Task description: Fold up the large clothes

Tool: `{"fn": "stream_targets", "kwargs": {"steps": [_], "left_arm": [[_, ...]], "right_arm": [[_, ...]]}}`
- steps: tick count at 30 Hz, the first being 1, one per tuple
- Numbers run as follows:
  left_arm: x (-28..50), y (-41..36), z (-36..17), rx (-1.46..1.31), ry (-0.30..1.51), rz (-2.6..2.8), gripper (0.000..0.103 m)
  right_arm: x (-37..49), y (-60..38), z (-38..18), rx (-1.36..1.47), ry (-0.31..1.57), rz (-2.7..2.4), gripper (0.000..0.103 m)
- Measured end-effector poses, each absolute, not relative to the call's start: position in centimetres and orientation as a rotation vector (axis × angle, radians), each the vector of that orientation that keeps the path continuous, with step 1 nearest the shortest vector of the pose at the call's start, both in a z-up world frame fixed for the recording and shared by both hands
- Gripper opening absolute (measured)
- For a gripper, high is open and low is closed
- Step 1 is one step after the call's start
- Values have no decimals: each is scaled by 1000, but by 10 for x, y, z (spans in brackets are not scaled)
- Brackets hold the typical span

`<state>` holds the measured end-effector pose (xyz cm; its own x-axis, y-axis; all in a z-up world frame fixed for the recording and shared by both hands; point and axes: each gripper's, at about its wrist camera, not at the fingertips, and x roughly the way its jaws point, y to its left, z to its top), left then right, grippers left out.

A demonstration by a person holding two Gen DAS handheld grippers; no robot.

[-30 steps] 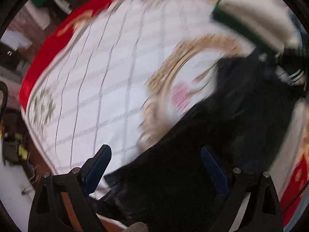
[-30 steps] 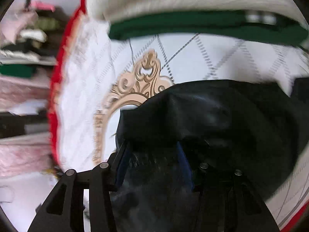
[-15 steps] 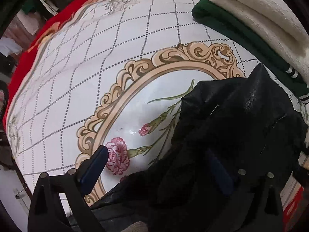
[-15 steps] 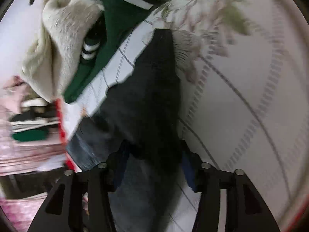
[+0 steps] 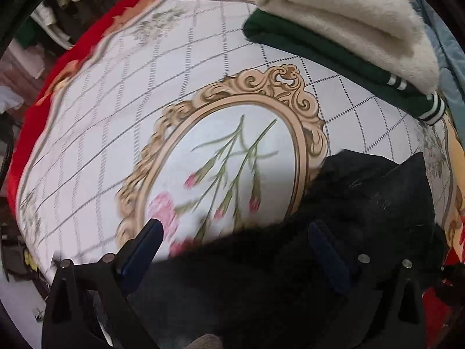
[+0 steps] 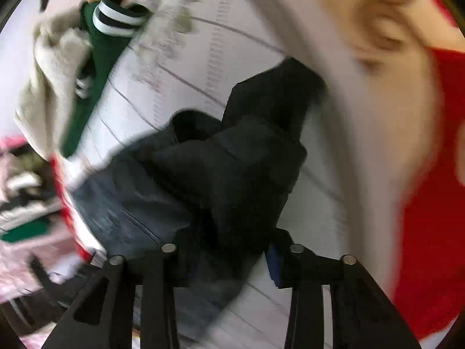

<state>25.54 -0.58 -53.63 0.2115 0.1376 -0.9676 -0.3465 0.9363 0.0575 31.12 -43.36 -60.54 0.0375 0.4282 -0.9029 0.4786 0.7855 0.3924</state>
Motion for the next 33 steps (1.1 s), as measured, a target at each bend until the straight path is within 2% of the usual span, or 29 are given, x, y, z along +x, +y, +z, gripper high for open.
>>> {"fn": "stream_targets", "kwargs": {"steps": [3, 6, 8, 9, 10, 14, 15, 16, 17, 19, 22, 24, 26, 29, 30, 31, 32, 33], "left_arm": [[236, -10, -525, -202, 1312, 401, 103], [223, -14, -535, -225, 1335, 440, 103], [222, -16, -545, -236, 1352, 451, 103], [222, -14, -549, -251, 1351, 456, 103], [222, -14, -551, -252, 1349, 461, 103], [219, -10, -560, -257, 1345, 468, 103], [221, -7, -565, -269, 1351, 468, 103], [221, -5, -571, -275, 1362, 465, 103], [222, -5, -575, -274, 1369, 463, 103], [221, -3, -587, -282, 1394, 448, 103], [216, 2, -596, -315, 1383, 418, 103], [216, 5, -597, -329, 1383, 412, 103], [216, 7, -595, -328, 1388, 415, 103], [214, 9, -579, -286, 1384, 440, 103], [212, 10, -572, -277, 1374, 449, 103], [210, 11, -564, -266, 1360, 460, 103], [208, 11, -557, -258, 1344, 468, 103], [207, 11, -548, -253, 1324, 476, 103]], "right_arm": [[303, -434, -564, 555, 1553, -60, 41], [319, -420, -522, 501, 1468, 95, 42], [346, -390, -513, 420, 1439, 250, 52], [359, -377, -513, 356, 1421, 320, 67], [374, -354, -515, 295, 1407, 384, 78], [425, -268, -551, 51, 1480, 617, 79], [432, -255, -563, 8, 1534, 661, 73], [435, -244, -573, -36, 1586, 694, 30], [438, -234, -581, -73, 1616, 696, 15], [442, -227, -577, -117, 1612, 681, 7], [453, -233, -564, 21, 1581, 631, 6], [455, -235, -576, 61, 1577, 586, 6], [456, -235, -599, 26, 1609, 548, 13], [454, -245, -583, 87, 1593, 498, 21], [450, -254, -561, 101, 1533, 487, 28], [447, -259, -548, 97, 1486, 484, 43], [436, -271, -521, 71, 1392, 476, 51], [430, -278, -509, 49, 1348, 455, 64]]}}
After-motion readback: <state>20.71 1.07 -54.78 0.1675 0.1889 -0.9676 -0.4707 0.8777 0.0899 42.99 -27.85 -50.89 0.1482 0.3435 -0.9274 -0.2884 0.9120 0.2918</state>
